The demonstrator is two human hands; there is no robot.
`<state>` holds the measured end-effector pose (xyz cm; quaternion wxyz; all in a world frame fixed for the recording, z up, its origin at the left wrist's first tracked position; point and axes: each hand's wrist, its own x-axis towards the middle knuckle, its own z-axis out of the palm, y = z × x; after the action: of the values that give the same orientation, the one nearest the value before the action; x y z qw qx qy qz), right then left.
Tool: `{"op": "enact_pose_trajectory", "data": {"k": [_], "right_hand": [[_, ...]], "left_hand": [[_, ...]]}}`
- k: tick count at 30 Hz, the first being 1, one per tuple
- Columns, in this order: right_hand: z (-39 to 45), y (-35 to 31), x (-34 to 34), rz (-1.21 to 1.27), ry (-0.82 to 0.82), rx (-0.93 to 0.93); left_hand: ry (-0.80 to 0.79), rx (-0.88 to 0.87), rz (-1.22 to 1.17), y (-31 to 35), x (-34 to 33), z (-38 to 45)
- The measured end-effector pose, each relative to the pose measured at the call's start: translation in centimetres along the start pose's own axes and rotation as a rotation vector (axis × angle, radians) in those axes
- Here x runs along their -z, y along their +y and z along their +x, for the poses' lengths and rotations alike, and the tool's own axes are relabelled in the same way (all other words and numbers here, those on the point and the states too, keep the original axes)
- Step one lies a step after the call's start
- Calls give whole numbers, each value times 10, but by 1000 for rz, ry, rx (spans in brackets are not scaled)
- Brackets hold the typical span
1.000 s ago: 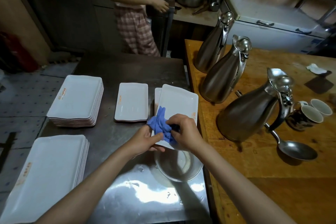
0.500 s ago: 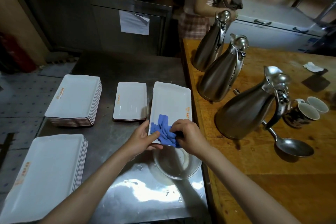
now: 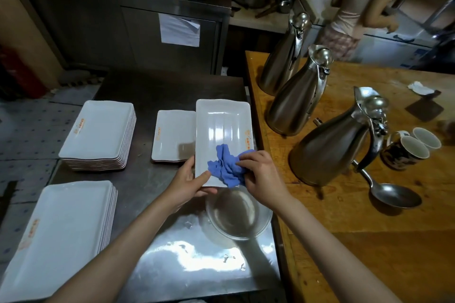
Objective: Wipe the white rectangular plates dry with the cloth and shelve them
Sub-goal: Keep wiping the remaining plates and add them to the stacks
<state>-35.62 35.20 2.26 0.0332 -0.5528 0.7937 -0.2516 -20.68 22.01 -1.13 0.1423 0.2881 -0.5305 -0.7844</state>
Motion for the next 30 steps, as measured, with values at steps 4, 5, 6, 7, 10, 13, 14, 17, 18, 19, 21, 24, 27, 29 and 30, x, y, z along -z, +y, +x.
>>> {"op": "enact_pose_trajectory", "data": {"k": [4,5,6,7,10,13,14,17,18,19,21,24,27,29,30], "right_hand": [[-13,-8,0,-39,227,-95],[-15,-10,-3,-44,273,-140],[-17,-13,-5,-51,280,-197],[-17,-15,-9,-61,248,-253],[-16,-21,-17,-83,122,-343],[-12,-24,-20,-55,147,-362],[-10,-24,-21,-53,160,-356],[-8,-18,-30,-50,211,-285],[-6,-14,-31,-8,214,-292],[-3,-10,-32,51,216,-314],[3,-8,-30,176,260,-404],[9,-14,-26,326,369,-529],[11,-18,-21,519,448,-614],[11,-15,-18,645,490,-663],[11,-14,-17,682,483,-696]], "left_hand": [[5,-6,-11,-1,1,1],[6,-9,-14,-1,1,1],[7,-10,-13,-2,1,0],[8,-11,-12,-2,1,0],[-5,-20,2,-3,0,-2],[-19,-27,23,-2,-2,-3],[-19,-26,26,-2,-2,-3],[-6,-15,29,-6,0,-2],[0,-9,31,-7,1,-2],[5,0,36,-10,2,-2],[19,19,50,-14,3,-3],[37,46,49,-18,4,-2],[49,61,51,-18,7,0],[71,77,47,-19,11,1],[78,86,45,-18,12,1]]}}
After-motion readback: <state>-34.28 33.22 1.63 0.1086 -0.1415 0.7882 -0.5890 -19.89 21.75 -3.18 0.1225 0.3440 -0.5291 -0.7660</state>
